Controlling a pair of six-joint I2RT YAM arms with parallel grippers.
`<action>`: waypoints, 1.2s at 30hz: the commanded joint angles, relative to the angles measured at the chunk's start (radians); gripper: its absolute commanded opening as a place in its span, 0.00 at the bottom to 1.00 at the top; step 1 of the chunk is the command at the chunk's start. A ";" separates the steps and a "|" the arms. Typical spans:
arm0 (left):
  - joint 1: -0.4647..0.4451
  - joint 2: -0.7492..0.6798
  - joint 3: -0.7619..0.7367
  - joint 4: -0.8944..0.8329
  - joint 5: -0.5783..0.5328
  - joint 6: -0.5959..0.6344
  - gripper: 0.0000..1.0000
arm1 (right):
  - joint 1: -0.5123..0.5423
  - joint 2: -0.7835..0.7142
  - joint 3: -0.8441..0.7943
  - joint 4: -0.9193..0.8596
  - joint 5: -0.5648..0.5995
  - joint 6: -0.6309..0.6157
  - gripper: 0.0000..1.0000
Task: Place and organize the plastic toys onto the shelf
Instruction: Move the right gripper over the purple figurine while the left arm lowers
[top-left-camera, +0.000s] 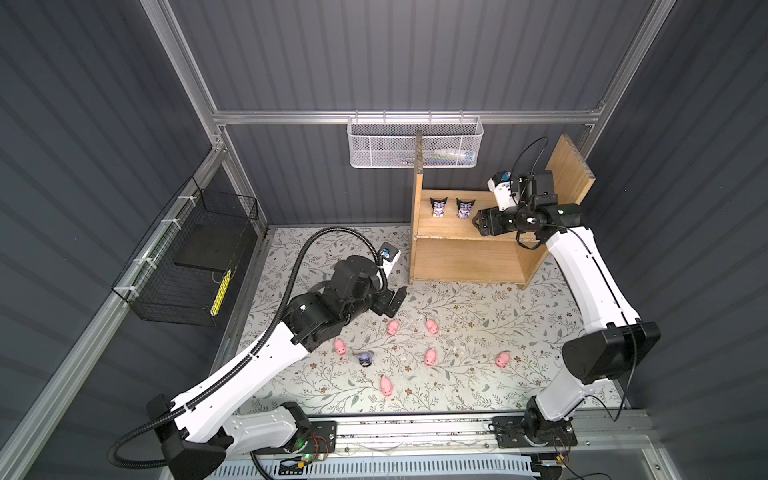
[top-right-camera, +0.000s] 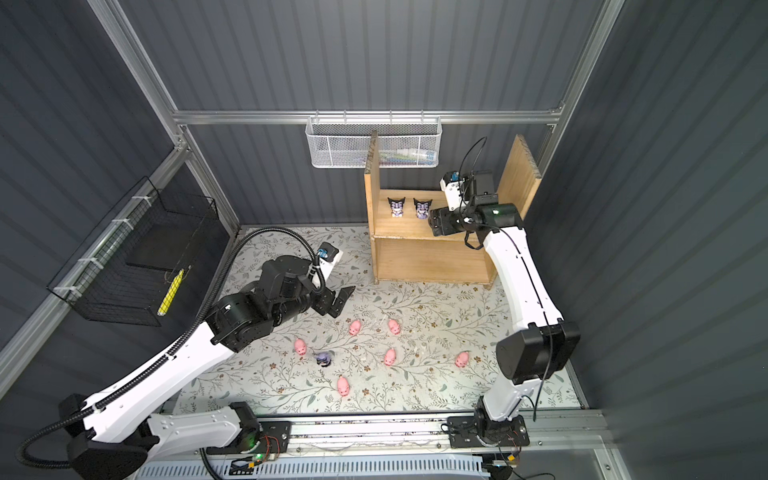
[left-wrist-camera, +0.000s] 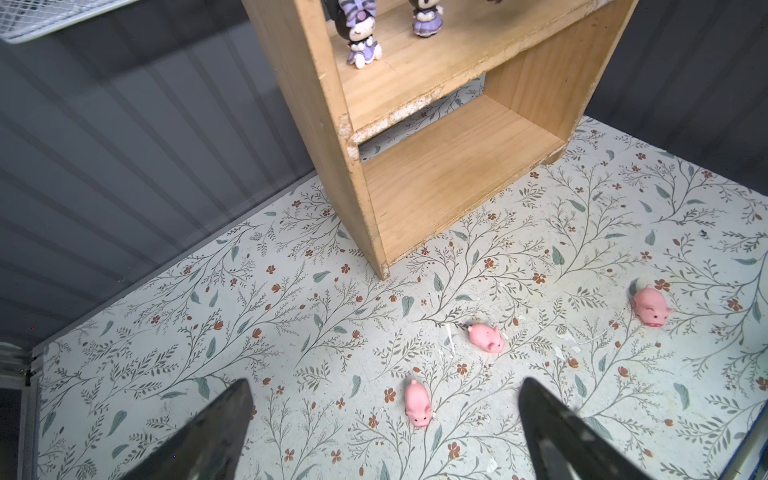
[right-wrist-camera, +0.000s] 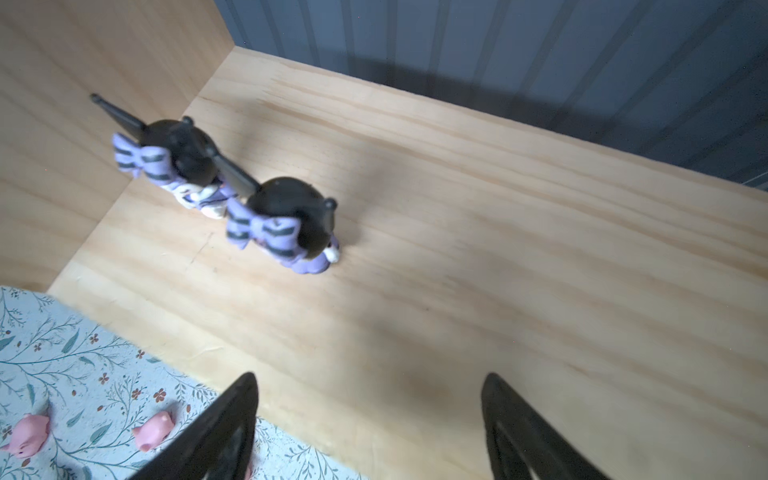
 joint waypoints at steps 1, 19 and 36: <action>-0.004 -0.050 -0.029 -0.040 -0.047 -0.064 1.00 | 0.039 -0.089 -0.073 0.000 0.047 0.041 0.82; -0.005 -0.352 -0.304 -0.169 -0.068 -0.461 0.99 | 0.491 -0.628 -0.774 0.235 0.167 0.315 0.81; -0.006 -0.512 -0.535 -0.250 -0.215 -0.692 1.00 | 1.077 -0.559 -1.142 0.617 0.620 0.688 0.80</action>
